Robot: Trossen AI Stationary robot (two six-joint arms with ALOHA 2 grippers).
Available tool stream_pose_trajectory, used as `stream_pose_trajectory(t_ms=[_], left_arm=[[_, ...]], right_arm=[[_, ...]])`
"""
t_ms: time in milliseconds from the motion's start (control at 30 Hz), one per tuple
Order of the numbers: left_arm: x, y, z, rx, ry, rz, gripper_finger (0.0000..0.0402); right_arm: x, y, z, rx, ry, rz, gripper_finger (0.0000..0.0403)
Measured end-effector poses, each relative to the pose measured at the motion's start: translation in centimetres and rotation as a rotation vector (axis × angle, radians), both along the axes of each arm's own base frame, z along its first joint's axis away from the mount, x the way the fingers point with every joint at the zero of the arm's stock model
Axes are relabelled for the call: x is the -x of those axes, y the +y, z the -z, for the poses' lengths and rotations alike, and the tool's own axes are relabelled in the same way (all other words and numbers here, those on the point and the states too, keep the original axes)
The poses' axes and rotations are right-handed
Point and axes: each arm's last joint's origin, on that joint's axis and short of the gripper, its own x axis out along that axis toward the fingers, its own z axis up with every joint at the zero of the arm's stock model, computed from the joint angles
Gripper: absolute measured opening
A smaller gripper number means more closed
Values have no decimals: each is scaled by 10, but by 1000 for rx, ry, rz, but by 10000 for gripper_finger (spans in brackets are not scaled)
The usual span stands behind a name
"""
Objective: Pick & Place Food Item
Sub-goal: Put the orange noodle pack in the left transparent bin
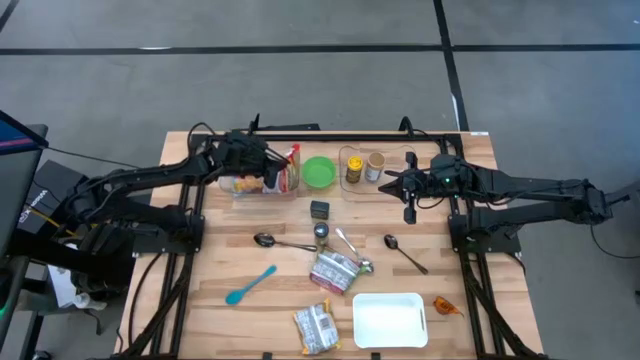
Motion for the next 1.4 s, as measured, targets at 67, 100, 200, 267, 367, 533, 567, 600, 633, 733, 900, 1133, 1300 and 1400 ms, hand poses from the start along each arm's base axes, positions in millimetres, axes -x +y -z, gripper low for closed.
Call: stream_pose_trajectory(t_ms=[67, 100, 200, 267, 367, 533, 567, 600, 633, 733, 900, 1133, 1300, 1400], left_arm=[[2, 3, 0, -1, 0, -16, 0], [3, 5, 0, -1, 0, -25, 0], [6, 9, 1, 5, 12, -45, 0], [9, 11, 2, 14, 26, -56, 0], [12, 13, 5, 29, 46, -69, 0], [15, 15, 7, 43, 65, -88, 0], [15, 16, 7, 40, 67, -96, 0], [15, 16, 7, 34, 73, -109, 0], [15, 16, 7, 29, 79, -121, 0], [15, 17, 10, 26, 101, -146, 0], [11, 21, 22, 53, 146, -144, 0], [7, 24, 30, 67, 169, -144, 0], [8, 23, 26, 60, 158, -143, 1], [10, 22, 23, 56, 142, -135, 9]], right_arm=[[0, 0, 0, 0, 0, -1, 5], [0, 0, 0, 0, 0, 0, 5], [0, 0, 0, 0, 0, 0, 5], [0, 0, 0, 0, 0, 0, 5], [0, 0, 0, 0, -1, 0, 5], [0, 0, 0, 0, -1, 0, 5], [0, 0, 0, 0, -1, 0, 5], [0, 0, 0, 0, -1, 0, 5], [0, 0, 0, 0, -2, 0, 5], [0, 0, 0, 1, -3, 0, 5], [0, 0, 0, 1, -3, 0, 5], [0, 0, 0, 1, -2, 0, 5], [0, 0, 0, 1, -2, 0, 5], [0, 0, 0, 1, -2, 0, 5]])
